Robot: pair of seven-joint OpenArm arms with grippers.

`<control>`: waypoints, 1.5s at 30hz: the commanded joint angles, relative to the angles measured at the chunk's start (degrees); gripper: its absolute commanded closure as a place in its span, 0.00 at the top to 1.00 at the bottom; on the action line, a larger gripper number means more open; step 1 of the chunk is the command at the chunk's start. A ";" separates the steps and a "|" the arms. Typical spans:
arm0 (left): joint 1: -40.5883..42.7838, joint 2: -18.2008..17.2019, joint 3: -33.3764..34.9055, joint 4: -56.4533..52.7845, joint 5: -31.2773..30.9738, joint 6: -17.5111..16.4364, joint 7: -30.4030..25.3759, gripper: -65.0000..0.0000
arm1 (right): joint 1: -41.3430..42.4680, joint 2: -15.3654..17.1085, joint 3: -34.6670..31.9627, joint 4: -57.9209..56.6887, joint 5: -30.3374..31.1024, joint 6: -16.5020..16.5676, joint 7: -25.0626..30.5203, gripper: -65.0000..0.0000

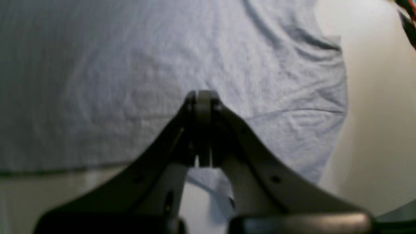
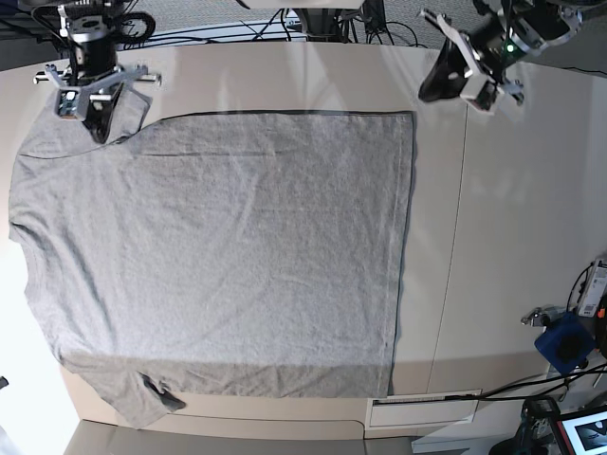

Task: Fold the T-shirt properly
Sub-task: 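Lower both grippers toward the shoulder corners of the grey T-shirt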

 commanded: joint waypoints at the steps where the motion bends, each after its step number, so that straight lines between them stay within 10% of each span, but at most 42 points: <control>1: -0.04 -0.48 -0.22 0.92 -0.66 -0.24 -0.83 0.00 | 0.39 -0.90 1.51 0.92 0.79 -0.33 1.49 0.00; 6: -3.89 -0.68 -0.22 -2.34 -4.42 -0.44 1.62 0.00 | 3.39 -3.41 11.45 0.63 7.19 -0.28 1.05 0.00; 11: -10.14 -0.61 -0.22 -13.03 -16.31 -8.44 5.97 0.00 | 4.37 -3.39 22.82 -4.50 16.52 1.70 0.22 0.00; 17: -14.67 -0.63 -0.24 -22.91 -34.40 -11.64 17.79 0.00 | 9.97 -3.41 33.31 -18.64 37.09 13.40 -7.21 0.00; 22: -14.71 -0.61 -0.24 -23.26 -36.61 -11.64 19.21 0.00 | 12.81 -3.39 38.91 -30.16 58.71 25.66 -17.16 0.00; 25: -14.71 -0.44 -0.24 -23.26 -36.61 -11.64 19.23 0.17 | 13.18 -3.39 40.59 -33.66 65.16 29.81 -20.00 0.00; 30: -14.73 1.73 -0.24 -23.26 -36.63 -11.64 19.04 0.50 | 13.18 -3.28 41.27 -33.90 65.66 32.68 -18.95 0.00; 34: -14.75 4.37 -0.24 -23.26 -36.65 -11.64 18.84 0.50 | 13.16 -3.41 41.24 -33.90 61.88 33.50 -18.64 0.04; 38: -15.19 6.36 -0.22 -23.19 -37.09 -11.64 19.08 0.50 | 13.14 -3.52 41.24 -33.90 60.19 33.03 -20.65 0.57; 45: -15.37 7.43 -0.22 -23.06 -37.92 -11.64 19.98 0.50 | 13.16 -3.72 41.35 -33.90 59.78 30.42 -20.72 0.57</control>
